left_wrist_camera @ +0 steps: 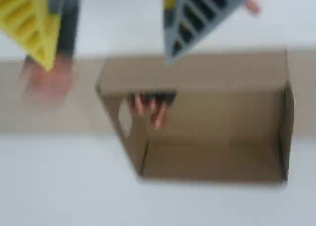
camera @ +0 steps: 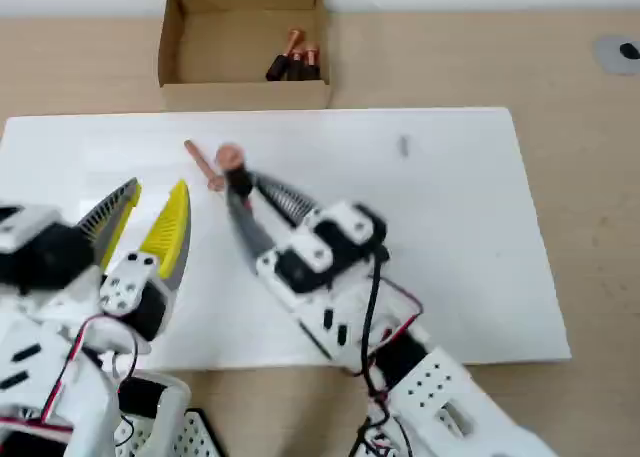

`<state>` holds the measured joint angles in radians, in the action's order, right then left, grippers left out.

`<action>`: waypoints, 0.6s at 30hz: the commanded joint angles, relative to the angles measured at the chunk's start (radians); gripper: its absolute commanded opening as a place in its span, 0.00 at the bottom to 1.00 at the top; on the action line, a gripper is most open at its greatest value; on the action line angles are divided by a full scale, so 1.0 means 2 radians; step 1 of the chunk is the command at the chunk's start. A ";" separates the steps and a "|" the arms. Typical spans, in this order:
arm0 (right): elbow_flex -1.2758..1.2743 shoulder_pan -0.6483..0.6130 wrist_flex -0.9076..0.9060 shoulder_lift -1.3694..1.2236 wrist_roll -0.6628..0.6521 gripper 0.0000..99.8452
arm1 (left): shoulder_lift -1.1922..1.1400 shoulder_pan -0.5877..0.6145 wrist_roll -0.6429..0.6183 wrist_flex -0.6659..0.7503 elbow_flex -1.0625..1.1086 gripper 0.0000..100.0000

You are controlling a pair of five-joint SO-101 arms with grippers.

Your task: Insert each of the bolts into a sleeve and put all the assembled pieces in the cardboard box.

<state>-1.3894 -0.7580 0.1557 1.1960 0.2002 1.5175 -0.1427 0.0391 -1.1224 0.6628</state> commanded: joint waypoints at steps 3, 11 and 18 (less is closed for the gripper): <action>0.208 0.046 -0.087 -0.092 0.008 0.01 | -0.084 0.061 -0.003 -0.005 -0.059 0.16; 0.412 0.089 -0.089 -0.291 -0.033 0.01 | -0.180 0.117 0.038 -0.003 -0.081 0.16; 0.607 0.152 -0.090 -0.528 -0.041 0.01 | -0.343 0.151 0.032 0.029 -0.064 0.16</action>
<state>-0.4074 -0.5079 -0.0222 0.3107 0.1250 0.9482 0.1304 0.1097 -1.1070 0.5401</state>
